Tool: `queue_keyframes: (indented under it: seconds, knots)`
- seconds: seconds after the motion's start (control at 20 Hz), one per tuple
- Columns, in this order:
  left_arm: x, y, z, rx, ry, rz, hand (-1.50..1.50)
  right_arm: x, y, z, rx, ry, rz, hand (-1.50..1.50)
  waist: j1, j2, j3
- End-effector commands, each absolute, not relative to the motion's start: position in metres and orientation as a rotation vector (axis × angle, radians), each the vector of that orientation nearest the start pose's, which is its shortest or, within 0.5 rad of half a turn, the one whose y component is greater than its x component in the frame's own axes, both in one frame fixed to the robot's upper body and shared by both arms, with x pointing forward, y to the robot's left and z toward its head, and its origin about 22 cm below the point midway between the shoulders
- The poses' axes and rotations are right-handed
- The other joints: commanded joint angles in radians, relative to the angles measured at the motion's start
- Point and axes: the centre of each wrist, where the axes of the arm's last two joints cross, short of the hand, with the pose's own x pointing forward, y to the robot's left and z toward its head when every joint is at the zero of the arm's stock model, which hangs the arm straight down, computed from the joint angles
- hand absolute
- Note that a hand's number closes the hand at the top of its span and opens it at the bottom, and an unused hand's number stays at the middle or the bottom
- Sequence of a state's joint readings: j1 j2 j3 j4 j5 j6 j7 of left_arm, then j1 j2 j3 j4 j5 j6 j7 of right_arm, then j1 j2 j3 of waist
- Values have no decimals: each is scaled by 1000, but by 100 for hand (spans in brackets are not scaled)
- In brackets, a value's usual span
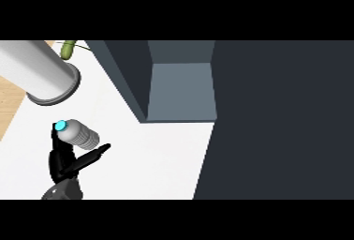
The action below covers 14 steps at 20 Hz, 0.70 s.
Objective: Pick up the bottled water, place it into the cabinet and close the cabinet
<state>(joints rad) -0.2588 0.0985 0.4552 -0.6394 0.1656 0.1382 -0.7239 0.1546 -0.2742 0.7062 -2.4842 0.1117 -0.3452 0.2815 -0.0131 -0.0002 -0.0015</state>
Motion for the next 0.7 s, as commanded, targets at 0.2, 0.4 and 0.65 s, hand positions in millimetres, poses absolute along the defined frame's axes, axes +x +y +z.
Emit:
queue_keyframes:
  seconds: [0.2, 0.4, 0.65]
  knots:
    - [245, 311, -146, 341, -1622, 509, -150, 91, -168, 185, 288, -1982, 209, -150, 4, 1, 0]
    - [244, 312, -148, 302, -1664, 554, 150, 81, -157, 173, 291, -1980, 226, -150, 0, -2, 0]
    - [257, 307, -143, 279, -1676, 579, 150, 94, -165, 179, 286, -1997, 206, -150, 3, 2, 0]
